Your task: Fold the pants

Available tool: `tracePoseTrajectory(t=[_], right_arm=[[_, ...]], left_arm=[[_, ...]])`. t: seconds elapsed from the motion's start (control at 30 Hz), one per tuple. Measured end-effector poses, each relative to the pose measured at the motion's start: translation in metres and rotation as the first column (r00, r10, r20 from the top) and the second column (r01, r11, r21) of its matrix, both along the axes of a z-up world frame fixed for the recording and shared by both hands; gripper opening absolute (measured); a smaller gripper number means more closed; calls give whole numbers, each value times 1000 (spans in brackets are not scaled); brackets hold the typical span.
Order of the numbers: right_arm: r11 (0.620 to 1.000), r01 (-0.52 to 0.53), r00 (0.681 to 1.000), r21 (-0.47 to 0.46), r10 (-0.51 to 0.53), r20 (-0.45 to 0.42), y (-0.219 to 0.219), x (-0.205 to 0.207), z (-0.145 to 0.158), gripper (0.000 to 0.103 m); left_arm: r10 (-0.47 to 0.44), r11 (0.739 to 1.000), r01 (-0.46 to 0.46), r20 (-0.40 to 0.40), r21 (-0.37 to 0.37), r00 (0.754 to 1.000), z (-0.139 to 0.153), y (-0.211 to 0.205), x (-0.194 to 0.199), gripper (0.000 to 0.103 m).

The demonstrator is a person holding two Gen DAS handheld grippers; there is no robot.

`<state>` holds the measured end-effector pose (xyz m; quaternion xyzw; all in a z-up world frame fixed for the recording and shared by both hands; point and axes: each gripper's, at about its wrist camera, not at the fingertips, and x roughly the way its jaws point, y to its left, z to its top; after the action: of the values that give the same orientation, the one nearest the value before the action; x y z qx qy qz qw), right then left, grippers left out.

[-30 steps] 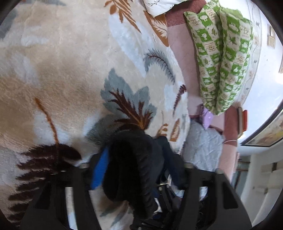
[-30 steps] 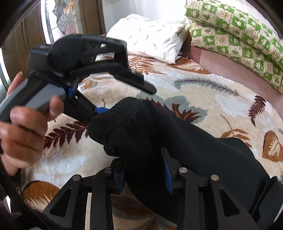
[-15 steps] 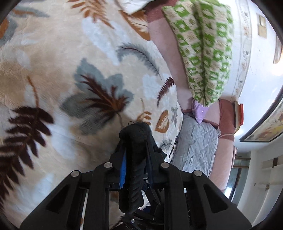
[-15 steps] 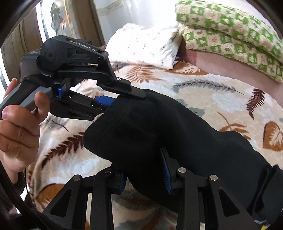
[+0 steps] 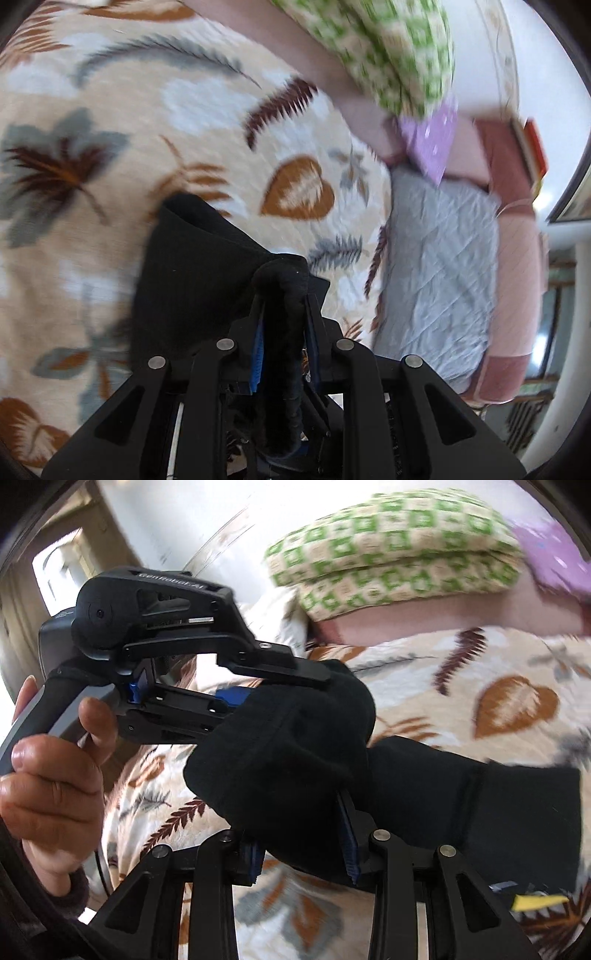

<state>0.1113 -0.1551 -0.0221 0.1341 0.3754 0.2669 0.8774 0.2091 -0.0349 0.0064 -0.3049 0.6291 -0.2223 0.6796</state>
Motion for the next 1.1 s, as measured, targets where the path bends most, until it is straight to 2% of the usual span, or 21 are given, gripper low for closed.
tracePoseTrajectory(t=[0.2,0.3,0.4,0.53,0.67,0.7,0.8,1.0,1.07,1.1], right_arm=[[989,92,993,120,-83,-83,-66,-1,-22,36],[969,149,985,199,-127,-120,-99,-4,-33,36],[946,192,977,262,-160,-139,-126,-6,-40,36],[883,262,956,391,-180,-233,-162,-2,-63,36],[827,309,934,470,-171,-315,-182,-4,-87,48],[801,326,927,502,-168,-334,-189,-6,-93,53],[745,356,917,564,-160,-366,-203,-11,-102,55],[732,371,910,572,-166,-379,-220,-14,-99,58],[738,372,908,563,-165,-385,-223,-15,-96,59],[735,371,910,568,-165,-381,-226,-19,-94,63]], left_arm=[[-80,994,83,-44,70,996,-19,-70,8,17],[-120,988,123,-38,99,992,-19,-101,9,17],[-160,973,159,-12,167,987,-20,-130,8,17],[-189,952,194,-45,237,981,-33,-155,14,18],[-220,946,228,-62,230,974,-32,-160,15,22],[-226,945,233,-57,231,972,-30,-160,15,22],[-241,945,247,-54,213,969,-22,-162,14,23],[-234,950,235,-31,204,972,-4,-156,12,23],[-227,952,226,-17,205,974,3,-148,12,23],[-221,953,219,-12,207,975,6,-142,12,23]])
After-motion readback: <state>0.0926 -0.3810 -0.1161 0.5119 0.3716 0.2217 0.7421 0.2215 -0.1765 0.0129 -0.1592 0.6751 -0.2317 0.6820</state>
